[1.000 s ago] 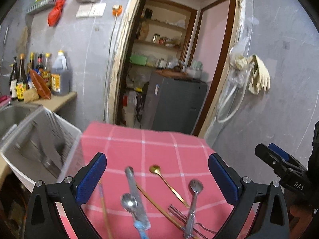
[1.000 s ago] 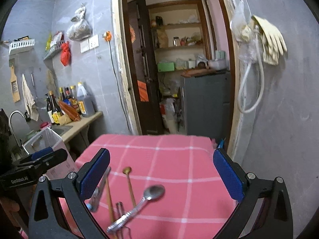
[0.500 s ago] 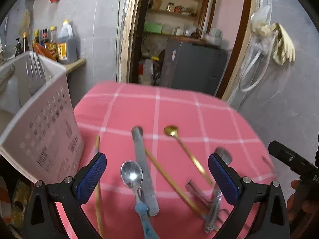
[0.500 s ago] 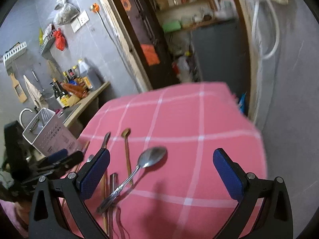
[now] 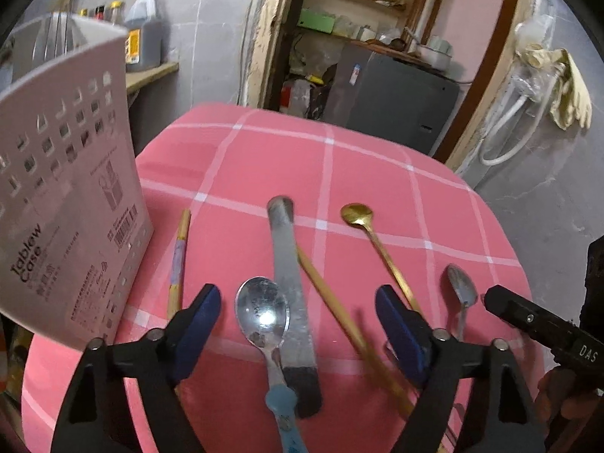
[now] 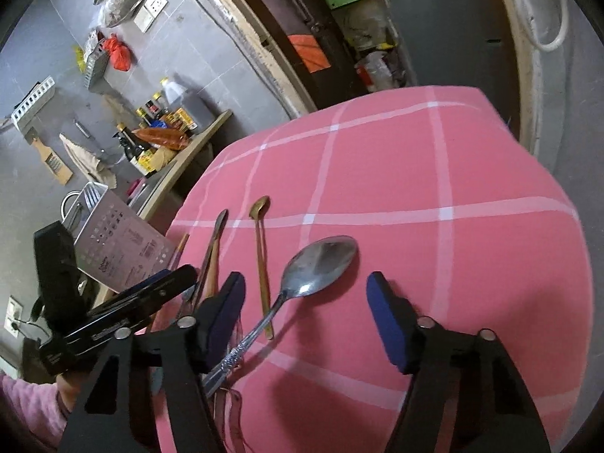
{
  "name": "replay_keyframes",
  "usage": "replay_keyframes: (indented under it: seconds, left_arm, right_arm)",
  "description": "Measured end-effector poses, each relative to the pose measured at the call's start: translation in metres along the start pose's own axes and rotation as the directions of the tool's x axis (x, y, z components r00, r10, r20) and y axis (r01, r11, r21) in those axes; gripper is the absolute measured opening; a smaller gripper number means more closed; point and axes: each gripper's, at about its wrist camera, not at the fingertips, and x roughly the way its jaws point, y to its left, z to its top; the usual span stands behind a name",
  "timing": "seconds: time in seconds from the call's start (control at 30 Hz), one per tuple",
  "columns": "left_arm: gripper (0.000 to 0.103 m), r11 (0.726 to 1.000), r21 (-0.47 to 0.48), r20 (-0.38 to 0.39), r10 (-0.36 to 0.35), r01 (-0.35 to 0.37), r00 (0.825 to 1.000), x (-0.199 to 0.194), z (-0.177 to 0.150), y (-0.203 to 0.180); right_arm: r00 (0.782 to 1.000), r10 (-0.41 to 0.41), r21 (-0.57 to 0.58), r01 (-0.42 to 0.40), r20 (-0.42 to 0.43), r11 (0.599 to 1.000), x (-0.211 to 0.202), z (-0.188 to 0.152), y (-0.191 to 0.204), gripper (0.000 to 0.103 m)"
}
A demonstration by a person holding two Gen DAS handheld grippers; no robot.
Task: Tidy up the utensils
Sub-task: 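Grasp the blue-handled spoon with the left tool while the right tool grasps a thin utensil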
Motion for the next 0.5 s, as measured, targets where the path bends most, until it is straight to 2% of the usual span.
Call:
replay_keyframes:
  seconds: [0.13, 0.27, 0.33, 0.4, 0.5]
  left_arm:
    - [0.072, 1.0, -0.025, -0.034, 0.013, -0.013, 0.999, 0.009, 0.002, 0.008]
    - [0.053, 0.999, -0.016, -0.046, 0.035, -0.035, 0.998, 0.013, 0.002, 0.005]
    - [0.047, 0.999, -0.019, -0.05, 0.032, -0.033, 0.998, 0.012, 0.001, 0.005]
    - [0.036, 0.999, -0.037, -0.057, 0.018, -0.02, 0.998, 0.011, 0.001, 0.006]
    - [0.03, 0.999, -0.053, -0.07, -0.002, -0.001, 0.998, 0.011, 0.0, 0.009]
  right_arm:
    - [1.0, 0.019, 0.02, -0.019, -0.02, 1.0, 0.009, 0.001, -0.001, 0.049]
    - [0.998, 0.049, 0.047, -0.047, -0.031, 0.998, 0.012, 0.004, -0.008, 0.045]
    - [0.997, 0.071, 0.068, -0.069, -0.036, 0.995, 0.016, 0.006, -0.009, 0.041]
    - [0.996, 0.083, 0.086, -0.079, -0.039, 0.993, 0.019, 0.006, -0.011, 0.036]
    - [0.994, 0.104, 0.12, -0.098, -0.044, 0.988, 0.023, 0.006, -0.015, 0.033]
